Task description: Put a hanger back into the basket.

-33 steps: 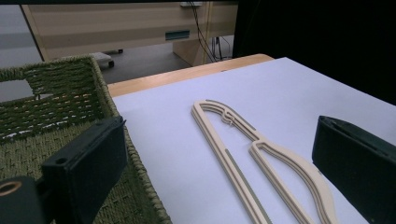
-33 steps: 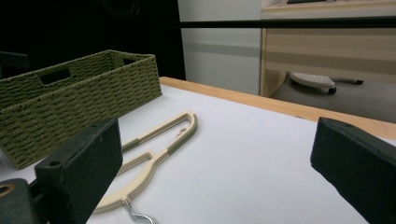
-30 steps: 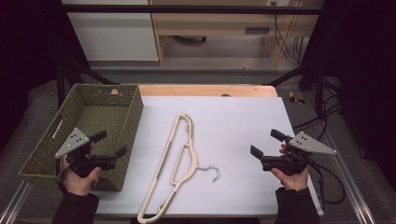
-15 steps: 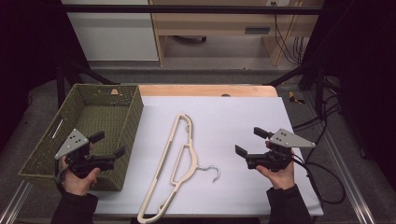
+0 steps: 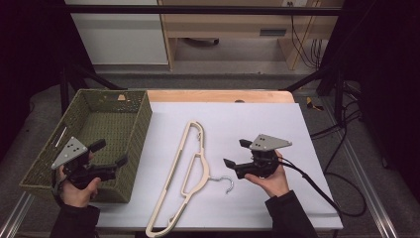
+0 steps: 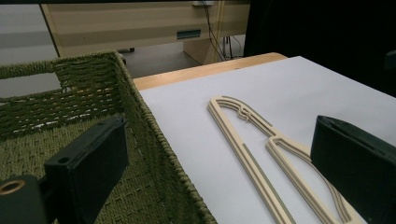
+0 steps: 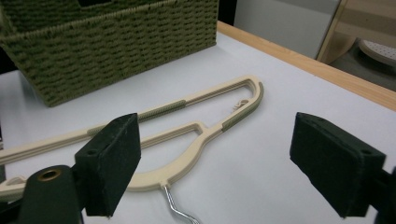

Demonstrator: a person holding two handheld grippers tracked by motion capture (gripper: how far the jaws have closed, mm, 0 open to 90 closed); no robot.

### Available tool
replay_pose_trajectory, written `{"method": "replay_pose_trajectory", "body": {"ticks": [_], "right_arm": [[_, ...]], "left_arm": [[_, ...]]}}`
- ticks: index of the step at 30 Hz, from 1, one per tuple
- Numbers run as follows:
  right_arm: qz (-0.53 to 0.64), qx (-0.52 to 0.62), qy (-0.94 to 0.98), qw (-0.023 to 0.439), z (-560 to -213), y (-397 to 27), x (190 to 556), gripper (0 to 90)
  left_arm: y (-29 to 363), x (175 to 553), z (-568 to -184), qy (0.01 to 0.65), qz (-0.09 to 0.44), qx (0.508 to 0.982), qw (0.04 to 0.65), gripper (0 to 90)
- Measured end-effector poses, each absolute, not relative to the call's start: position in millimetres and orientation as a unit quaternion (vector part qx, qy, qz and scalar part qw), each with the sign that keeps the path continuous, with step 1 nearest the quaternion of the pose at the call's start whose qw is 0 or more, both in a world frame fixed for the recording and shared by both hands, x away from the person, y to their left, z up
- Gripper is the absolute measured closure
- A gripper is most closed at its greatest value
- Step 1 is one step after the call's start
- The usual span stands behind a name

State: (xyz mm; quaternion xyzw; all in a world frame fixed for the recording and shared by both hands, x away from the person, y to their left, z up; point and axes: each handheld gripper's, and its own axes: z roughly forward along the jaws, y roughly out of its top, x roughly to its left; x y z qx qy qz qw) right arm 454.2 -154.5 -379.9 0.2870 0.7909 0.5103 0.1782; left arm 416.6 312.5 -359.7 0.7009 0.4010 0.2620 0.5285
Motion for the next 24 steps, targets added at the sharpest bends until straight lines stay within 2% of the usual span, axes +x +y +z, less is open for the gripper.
{"method": "replay_pose_trajectory", "body": {"ticks": [6, 13, 19, 24], "right_arm": [[0.5, 0.271, 0.809, 0.147, -396.1, -137.0, 466.2, 28.7], [0.472, 0.261, 0.833, 0.124, -422.0, -123.0, 474.1, 35.0], [0.433, 0.254, 0.857, 0.117, -442.1, -114.2, 477.0, 40.9], [0.417, 0.243, 0.869, 0.109, -453.9, -109.1, 476.7, 49.4]], "left_arm": [[314.5, 414.6, -357.9, 0.4, 0.263, 0.698, 0.534, 4.3], [312.6, 414.2, -357.5, 0.395, 0.263, 0.702, 0.531, 4.3], [313.7, 414.1, -357.9, 0.395, 0.267, 0.701, 0.53, 4.3], [314.9, 413.2, -357.1, 0.393, 0.267, 0.7, 0.533, 4.5]]}}
